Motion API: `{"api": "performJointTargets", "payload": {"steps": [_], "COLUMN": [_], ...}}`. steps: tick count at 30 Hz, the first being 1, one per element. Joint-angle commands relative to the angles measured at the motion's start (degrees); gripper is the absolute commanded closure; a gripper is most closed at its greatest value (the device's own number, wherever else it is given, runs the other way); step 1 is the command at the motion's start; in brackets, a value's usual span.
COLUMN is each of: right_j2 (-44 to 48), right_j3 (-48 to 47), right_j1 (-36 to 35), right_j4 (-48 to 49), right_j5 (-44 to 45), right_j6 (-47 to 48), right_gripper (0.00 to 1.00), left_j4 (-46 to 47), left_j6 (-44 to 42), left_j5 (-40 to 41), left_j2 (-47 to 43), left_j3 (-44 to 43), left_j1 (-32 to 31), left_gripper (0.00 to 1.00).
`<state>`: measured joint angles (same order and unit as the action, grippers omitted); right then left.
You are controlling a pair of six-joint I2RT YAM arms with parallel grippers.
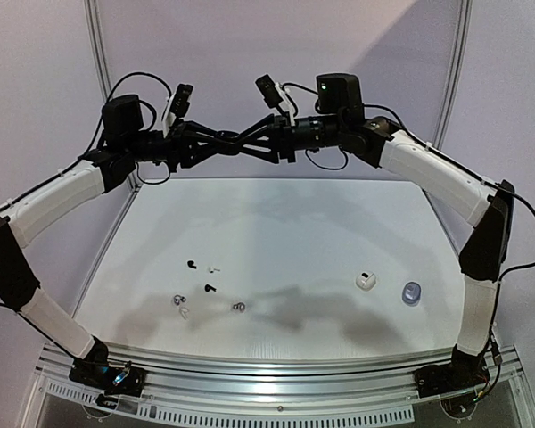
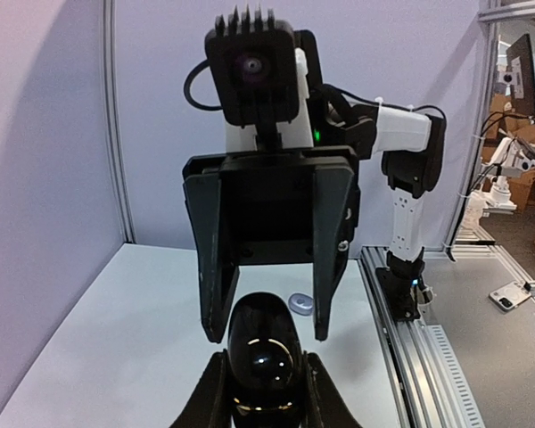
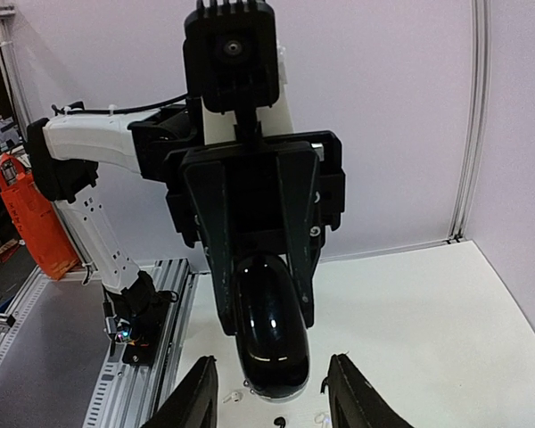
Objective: Insert the wireless bluetooth earbuds into the charging case
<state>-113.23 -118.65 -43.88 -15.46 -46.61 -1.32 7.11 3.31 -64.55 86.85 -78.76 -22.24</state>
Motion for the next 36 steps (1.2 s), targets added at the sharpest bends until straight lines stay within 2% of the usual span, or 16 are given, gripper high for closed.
{"api": "performJointTargets", "payload": {"steps": [1, 3, 7, 11, 14, 15, 17, 20, 22, 23, 24, 27, 31, 36], "right_j2": [-1.55, -1.89, -2.67, -2.53, -2.37, -2.35, -2.14, -1.58, -1.09, -0.79, -0.66, -0.45, -0.42, -0.50], "right_j3": [-1.65, -2.22, -3.42, -3.48, -3.51, -3.44, -3.43, -3.32, -3.27, -3.26, -3.21, -3.19, -3.13, -3.10], "right_j1": [-0.40, -0.46, -0.56, -0.55, -0.57, -0.59, -0.52, -0.51, -0.51, -0.51, -0.53, -0.54, -0.55, -0.52], "right_j4": [-1.50, -1.87, -2.87, -2.61, -2.64, -2.59, -2.67, -3.08, -3.29, -3.32, -3.34, -3.14, -2.52, -2.34], "right_j5": [0.84, 0.82, 0.70, 0.21, -0.35, -0.52, -0.30, 0.15, 0.20, 0.20, 0.25, 0.29, 0.21, 0.19], "right_j6": [0.68, 0.71, 2.28, 3.06, 3.37, 3.35, 3.36, 3.81, 4.23, 4.43, 4.52, 4.57, 4.41, 4.40], "right_gripper": [0.58, 0.59, 0.69, 0.76, 0.86, 0.91, 1.00, 1.00, 1.00, 1.00, 1.00, 1.00, 1.00, 1.00], "left_j4": [1.28, 1.31, 1.03, 0.05, -0.08, -0.20, -0.57, -0.81, -1.72, -2.41, -2.86, -2.54, -1.62, -1.60], "left_j6": [0.78, 1.11, 1.37, 1.42, 1.69, 1.70, 1.91, 2.68, 1.68, 1.00, 0.52, 0.49, 1.22, 1.48], "left_j5": [-0.66, -0.62, -0.62, -0.78, -1.01, -1.15, -1.54, -2.74, -2.92, -2.90, -2.71, -2.37, -1.89, -1.97], "left_j2": [-0.82, -0.80, -0.63, -0.54, -0.50, -0.41, -0.52, -0.71, -0.89, -0.97, -0.98, -0.98, -0.89, -0.72], "left_j3": [0.54, 0.48, 0.28, 0.36, 0.45, 0.49, 0.60, 1.18, 1.64, 1.82, 1.92, 2.03, 2.04, 1.94], "left_j1": [-1.01, -1.16, -1.36, -1.32, -1.37, -1.37, -1.18, -0.30, 0.14, 0.32, 0.35, 0.27, 0.01, -0.13], "left_gripper": [1.00, 1.00, 1.00, 1.00, 1.00, 0.94, 0.59, 0.40, 0.35, 0.36, 0.41, 0.61, 0.77, 0.92]}}
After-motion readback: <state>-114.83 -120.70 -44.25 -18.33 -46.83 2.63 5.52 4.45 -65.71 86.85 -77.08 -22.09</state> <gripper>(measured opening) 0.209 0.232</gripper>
